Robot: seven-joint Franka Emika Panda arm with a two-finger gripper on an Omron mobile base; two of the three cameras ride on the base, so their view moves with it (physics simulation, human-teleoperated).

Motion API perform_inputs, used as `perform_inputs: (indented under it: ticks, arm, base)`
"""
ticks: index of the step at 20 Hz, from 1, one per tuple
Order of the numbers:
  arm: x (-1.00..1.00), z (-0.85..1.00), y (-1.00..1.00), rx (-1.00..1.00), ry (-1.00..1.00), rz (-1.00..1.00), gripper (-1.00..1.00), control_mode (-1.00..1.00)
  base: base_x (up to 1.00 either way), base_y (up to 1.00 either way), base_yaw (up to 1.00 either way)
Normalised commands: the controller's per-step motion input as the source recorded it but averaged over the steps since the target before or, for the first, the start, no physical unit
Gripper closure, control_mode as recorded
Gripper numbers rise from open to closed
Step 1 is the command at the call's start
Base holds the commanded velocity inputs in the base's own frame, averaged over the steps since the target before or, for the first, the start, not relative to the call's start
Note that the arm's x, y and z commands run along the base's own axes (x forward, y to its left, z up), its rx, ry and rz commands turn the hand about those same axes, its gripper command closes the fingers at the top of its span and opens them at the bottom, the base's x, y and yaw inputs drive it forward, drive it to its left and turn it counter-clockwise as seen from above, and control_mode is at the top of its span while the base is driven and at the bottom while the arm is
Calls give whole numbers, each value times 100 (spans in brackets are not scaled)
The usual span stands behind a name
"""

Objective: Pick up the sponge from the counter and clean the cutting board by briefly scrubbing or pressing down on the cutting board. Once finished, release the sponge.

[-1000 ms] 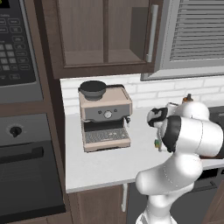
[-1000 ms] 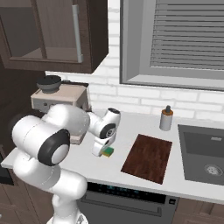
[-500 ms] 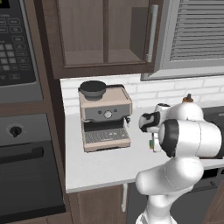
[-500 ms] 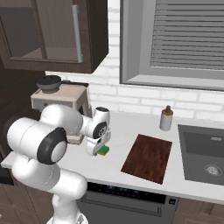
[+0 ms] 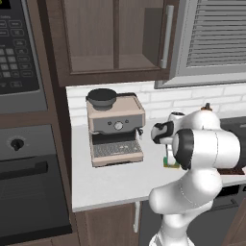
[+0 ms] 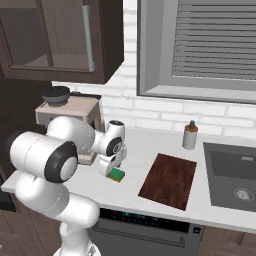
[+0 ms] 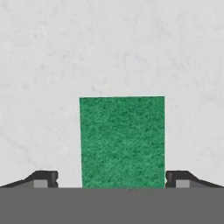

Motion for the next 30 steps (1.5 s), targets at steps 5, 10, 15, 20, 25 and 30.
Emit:
perform_inputs:
  ticks: [5, 10, 15, 20, 25, 30]
  arm:
    - [-28, 59, 0, 0, -4, 2, -100, -100]
    - [-34, 65, 2, 0, -7, 1, -100, -100]
    - [-27, 33, 4, -1, -2, 0, -100, -100]
    - [-27, 0, 13, -6, 0, 0, -100, -100]
    - [-29, 0, 24, -10, -3, 2, -100, -100]
    - [-22, 19, 30, -10, -10, 0, -100, -100]
  base:
    - [0, 0, 0]
    - [0, 0, 0]
    - [0, 0, 0]
    - [0, 0, 0]
    - [0, 0, 0]
    - [0, 0, 0]
